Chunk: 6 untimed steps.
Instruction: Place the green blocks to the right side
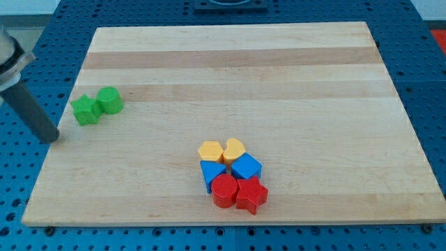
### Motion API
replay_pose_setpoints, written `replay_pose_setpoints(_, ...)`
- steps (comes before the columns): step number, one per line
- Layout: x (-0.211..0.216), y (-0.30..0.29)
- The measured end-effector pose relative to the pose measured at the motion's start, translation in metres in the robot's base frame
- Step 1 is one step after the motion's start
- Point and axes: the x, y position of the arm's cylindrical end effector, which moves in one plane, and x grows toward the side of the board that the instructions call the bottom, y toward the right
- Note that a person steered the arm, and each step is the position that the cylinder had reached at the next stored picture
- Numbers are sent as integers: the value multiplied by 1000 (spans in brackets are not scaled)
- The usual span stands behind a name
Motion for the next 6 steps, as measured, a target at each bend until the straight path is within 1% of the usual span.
replay_pose_setpoints(1,-28,0)
replay_pose_setpoints(2,-43,2)
replay_pose_setpoints(3,-43,14)
replay_pose_setpoints(4,-61,45)
replay_pose_setpoints(5,-95,76)
replay_pose_setpoints(6,-120,90)
